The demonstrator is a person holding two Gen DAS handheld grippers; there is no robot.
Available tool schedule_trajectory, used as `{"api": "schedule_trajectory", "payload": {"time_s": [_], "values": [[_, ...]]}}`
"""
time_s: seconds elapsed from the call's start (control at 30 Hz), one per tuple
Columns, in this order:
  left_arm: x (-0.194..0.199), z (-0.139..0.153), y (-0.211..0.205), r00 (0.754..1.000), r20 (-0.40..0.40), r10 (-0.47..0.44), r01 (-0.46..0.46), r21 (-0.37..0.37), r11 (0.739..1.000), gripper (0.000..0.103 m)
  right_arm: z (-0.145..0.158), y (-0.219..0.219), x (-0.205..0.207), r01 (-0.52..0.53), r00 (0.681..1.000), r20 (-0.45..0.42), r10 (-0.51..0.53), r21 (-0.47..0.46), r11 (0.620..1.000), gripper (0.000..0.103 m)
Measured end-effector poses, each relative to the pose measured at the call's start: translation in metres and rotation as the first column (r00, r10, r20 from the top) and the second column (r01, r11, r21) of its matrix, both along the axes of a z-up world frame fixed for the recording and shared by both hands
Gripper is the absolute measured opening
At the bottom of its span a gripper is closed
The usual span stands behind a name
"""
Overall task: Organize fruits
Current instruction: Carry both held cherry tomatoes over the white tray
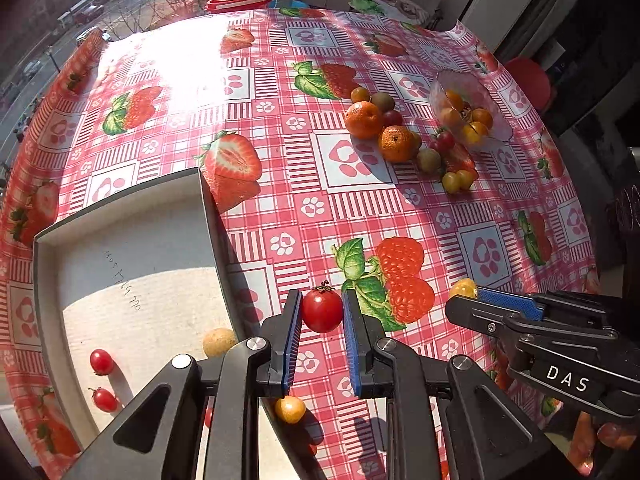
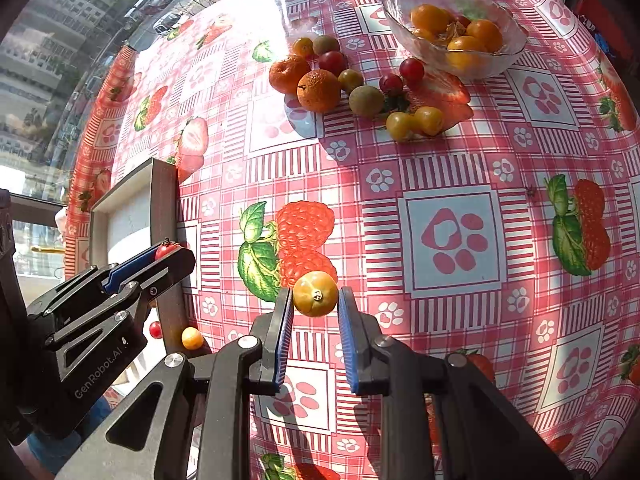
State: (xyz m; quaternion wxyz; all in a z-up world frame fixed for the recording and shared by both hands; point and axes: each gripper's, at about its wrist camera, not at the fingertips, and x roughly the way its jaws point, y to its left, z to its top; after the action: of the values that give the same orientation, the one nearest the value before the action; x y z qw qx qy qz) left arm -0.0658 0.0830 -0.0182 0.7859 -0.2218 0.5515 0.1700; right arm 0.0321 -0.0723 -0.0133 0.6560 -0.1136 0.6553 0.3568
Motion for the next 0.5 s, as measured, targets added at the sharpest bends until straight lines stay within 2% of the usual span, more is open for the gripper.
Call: {"api": "schedule_trajectory", "payload": {"time_s": [0.5], "values": [[-0.086,0.007,0.074,0.988,0.001,0.152,-0.152,0.028,0.988,0.021,0.018,0.096,-0.071,-0.173,0.985,0.012,0.172,0.027,0.985,0.024]]}}
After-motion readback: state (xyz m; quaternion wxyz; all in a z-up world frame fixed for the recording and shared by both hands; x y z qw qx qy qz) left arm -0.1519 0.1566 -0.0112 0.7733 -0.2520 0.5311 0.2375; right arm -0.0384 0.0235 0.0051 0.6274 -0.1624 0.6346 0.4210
